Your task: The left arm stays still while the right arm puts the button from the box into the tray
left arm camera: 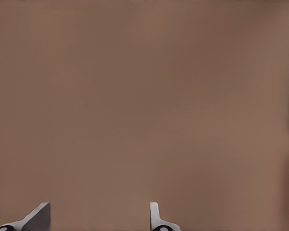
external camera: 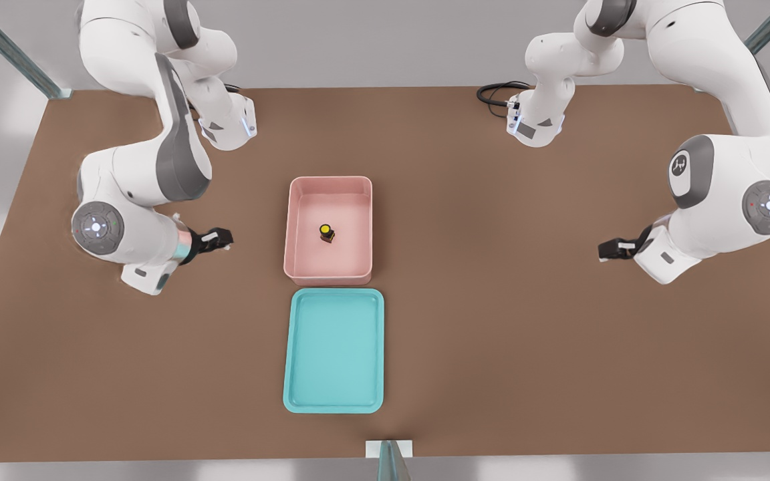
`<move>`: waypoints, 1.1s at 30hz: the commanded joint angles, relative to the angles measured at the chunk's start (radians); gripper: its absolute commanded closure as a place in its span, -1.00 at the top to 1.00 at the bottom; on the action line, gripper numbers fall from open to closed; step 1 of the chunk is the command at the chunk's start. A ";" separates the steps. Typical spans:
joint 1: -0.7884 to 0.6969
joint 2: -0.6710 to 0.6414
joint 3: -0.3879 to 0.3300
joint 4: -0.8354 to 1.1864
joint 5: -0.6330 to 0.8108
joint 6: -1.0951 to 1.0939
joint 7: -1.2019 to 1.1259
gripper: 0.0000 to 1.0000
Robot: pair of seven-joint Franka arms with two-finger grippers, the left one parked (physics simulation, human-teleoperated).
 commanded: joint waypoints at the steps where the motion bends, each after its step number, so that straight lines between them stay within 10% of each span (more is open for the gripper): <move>1: -0.152 0.002 -0.002 0.000 0.033 0.061 -0.038 1.00; 9: 0.142 0.011 0.013 -0.039 0.050 0.126 0.363 1.00; 13: 0.285 -0.314 0.087 -0.660 0.042 0.591 0.836 1.00; 17: 0.361 -0.216 0.171 -0.755 0.040 0.891 1.093 1.00; 33: 0.389 -0.130 0.162 -0.885 0.037 1.180 1.037 1.00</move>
